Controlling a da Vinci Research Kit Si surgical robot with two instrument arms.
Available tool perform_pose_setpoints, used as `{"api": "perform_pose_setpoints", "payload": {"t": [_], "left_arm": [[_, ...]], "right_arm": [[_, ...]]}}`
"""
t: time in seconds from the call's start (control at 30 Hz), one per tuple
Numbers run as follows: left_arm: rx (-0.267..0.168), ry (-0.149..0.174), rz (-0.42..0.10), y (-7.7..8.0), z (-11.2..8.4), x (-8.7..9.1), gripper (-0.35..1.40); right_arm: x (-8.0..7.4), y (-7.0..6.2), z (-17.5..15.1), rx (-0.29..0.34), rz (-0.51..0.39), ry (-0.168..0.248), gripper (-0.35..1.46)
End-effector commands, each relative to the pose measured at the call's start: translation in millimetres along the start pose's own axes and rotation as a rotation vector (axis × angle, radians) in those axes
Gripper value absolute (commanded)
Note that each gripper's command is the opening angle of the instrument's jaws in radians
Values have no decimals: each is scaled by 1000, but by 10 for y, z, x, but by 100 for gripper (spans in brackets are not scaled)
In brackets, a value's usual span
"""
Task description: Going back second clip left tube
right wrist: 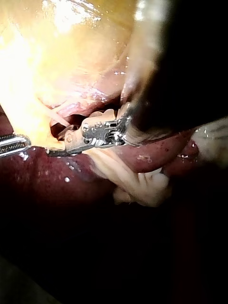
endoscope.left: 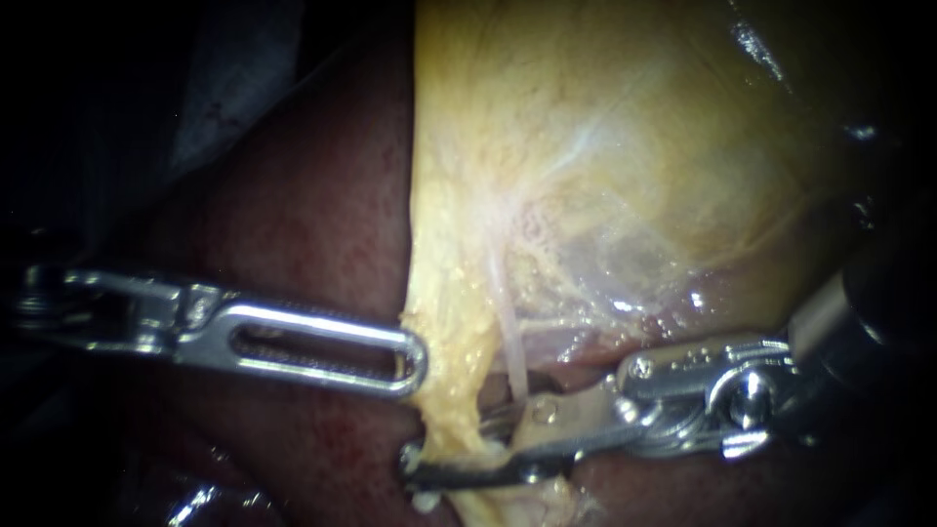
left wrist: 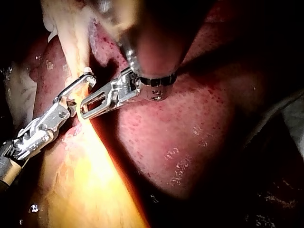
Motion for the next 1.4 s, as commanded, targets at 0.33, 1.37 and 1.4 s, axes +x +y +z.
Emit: {"api": "perform_pose_setpoints", "payload": {"t": [0.33, 1.37, 1.4], "left_arm": [[1, 0, 0, 0, 0, 0, -35], [0, 0, 1, 2, 1, 0, -35], [0, 0, 1, 3, 1, -1, -35]], "right_arm": [[0, -1, 1, 0, 0, 0, -27], [6, -5, -25, -43, -58, 32, 47], [8, -5, -31, -46, -56, 35, 47]]}}
